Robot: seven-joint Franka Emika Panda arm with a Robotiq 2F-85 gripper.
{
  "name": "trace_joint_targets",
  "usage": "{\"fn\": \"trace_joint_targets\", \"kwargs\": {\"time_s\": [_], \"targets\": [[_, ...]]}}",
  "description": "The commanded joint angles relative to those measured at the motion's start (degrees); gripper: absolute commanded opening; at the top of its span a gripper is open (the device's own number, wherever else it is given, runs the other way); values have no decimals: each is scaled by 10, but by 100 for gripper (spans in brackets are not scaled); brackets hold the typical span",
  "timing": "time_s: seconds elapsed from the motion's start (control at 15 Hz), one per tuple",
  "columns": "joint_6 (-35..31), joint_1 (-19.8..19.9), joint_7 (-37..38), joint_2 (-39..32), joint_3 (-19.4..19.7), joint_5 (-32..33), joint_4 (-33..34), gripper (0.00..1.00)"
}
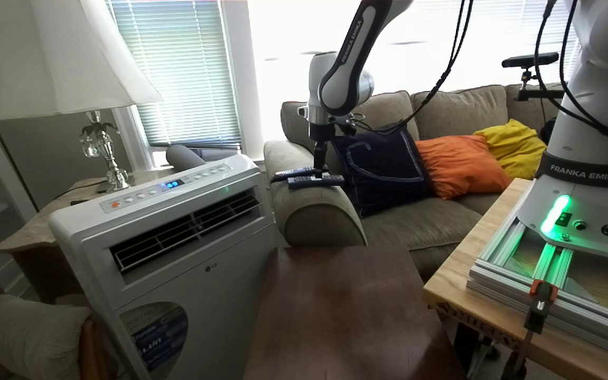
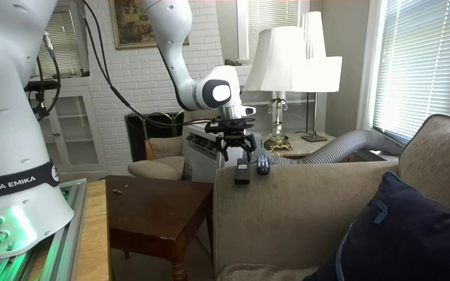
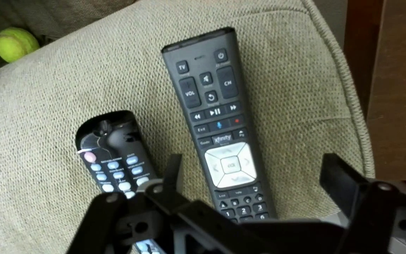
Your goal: Put the remotes on the sofa
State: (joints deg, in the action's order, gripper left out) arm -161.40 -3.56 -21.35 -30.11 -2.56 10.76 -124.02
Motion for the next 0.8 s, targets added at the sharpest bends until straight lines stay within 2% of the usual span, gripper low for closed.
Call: {"fn": "trace_joint_targets", "kwargs": {"time_s": [0.0, 0.73], "targets": [[-19, 12, 2, -22, -12, 12, 16, 100], [-44, 8, 7, -60, -4, 18, 50, 100]]}}
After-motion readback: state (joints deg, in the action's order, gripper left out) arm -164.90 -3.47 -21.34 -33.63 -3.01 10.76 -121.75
